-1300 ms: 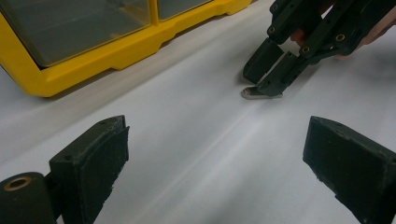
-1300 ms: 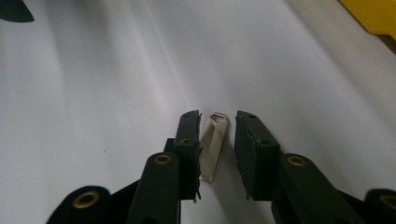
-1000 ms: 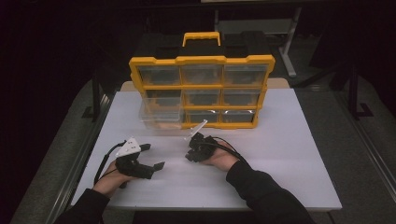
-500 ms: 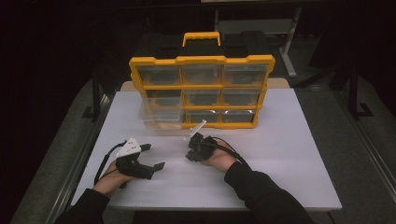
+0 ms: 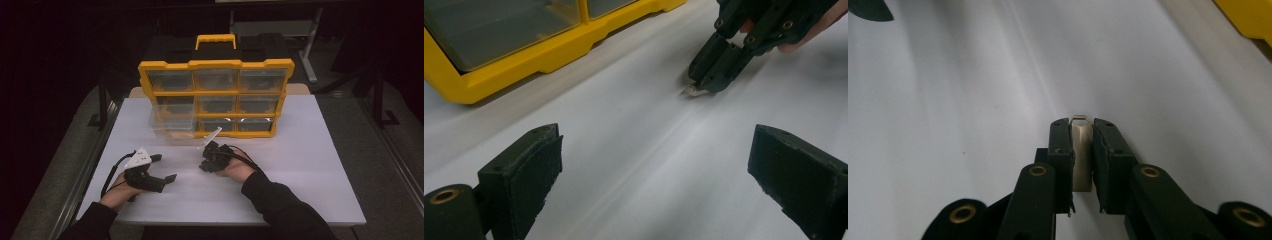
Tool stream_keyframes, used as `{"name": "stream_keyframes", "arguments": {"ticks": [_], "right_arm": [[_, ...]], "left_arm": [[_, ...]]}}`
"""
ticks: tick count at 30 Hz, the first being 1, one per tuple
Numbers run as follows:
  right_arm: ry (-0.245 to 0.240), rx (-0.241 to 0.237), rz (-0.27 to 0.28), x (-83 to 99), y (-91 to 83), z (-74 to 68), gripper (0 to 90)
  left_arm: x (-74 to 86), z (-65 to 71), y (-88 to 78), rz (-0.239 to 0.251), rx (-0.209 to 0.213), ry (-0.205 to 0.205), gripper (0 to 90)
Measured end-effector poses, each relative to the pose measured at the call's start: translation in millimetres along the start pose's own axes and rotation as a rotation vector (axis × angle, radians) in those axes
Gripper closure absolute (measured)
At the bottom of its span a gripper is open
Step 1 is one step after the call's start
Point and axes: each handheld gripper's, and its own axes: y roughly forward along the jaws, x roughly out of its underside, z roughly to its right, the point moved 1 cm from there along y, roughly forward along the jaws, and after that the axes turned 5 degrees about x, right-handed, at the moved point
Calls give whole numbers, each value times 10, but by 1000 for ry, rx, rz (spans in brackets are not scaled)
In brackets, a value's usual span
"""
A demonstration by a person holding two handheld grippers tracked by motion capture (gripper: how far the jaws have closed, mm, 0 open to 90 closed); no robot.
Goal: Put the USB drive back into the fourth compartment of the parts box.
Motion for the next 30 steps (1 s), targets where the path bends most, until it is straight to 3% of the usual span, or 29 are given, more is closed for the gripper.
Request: {"name": "stream_keyframes", "arguments": {"ticks": [21,30], "right_arm": [[-9,-33,9,-39,-334,74,780],[-35,-39,17,-76,-426,106,780]], "left_arm": [[4,3,10,-5,1,4,68],[8,1,14,-10,0,9,68]]}}
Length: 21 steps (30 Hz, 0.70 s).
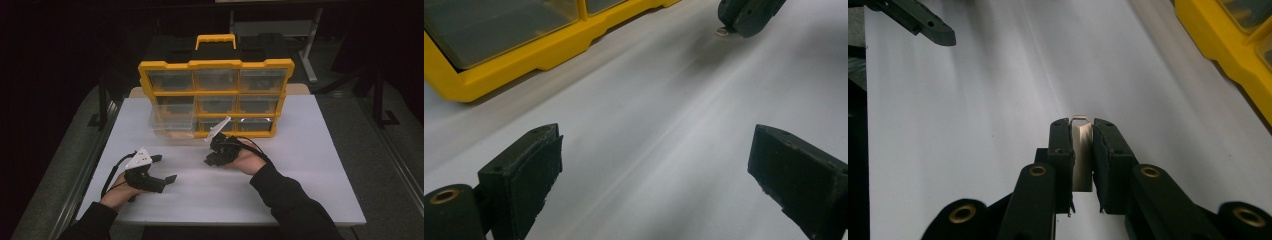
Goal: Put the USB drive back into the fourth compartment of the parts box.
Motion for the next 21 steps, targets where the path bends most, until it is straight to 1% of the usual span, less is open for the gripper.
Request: {"name": "stream_keyframes", "arguments": {"ticks": [1,7,14,21], "right_arm": [[-8,-1,7,-6,-9,7,779],[-8,1,3,-42,-87,21,779],[-21,5,13,-137,-211,58,780],[-33,4,16,-210,-293,70,779]], "left_arm": [[0,-1,0,0,0,0,68],[1,-5,-2,-3,-4,-2,68],[4,-6,-5,-1,-6,-5,68],[4,-7,-6,-2,-7,-4,69]]}}
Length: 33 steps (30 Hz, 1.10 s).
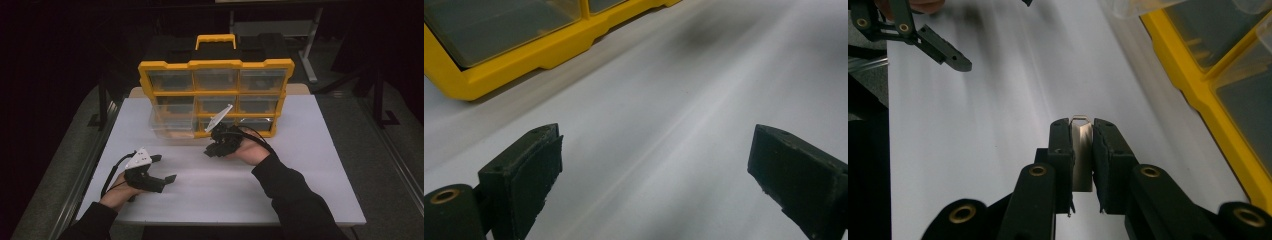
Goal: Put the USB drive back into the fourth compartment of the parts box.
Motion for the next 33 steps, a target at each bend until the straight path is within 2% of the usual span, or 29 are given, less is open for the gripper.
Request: {"name": "stream_keyframes", "arguments": {"ticks": [13,33], "right_arm": [[-14,-2,17,-110,-152,40,780],[-39,21,39,-351,-432,82,779]], "left_arm": [[0,0,0,-1,0,1,69],[1,4,2,-2,1,4,69]]}}
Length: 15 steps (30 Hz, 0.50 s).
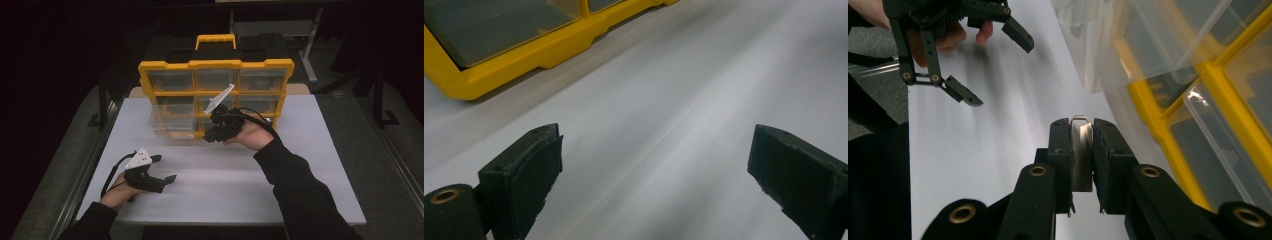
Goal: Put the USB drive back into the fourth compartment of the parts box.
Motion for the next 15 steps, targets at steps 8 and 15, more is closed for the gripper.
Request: {"name": "stream_keyframes", "arguments": {"ticks": [8,15], "right_arm": [[-10,18,11,-108,-126,28,779],[-20,30,24,-234,-236,51,779]], "left_arm": [[1,1,2,-1,0,-3,69],[0,1,2,-3,1,0,69]]}}
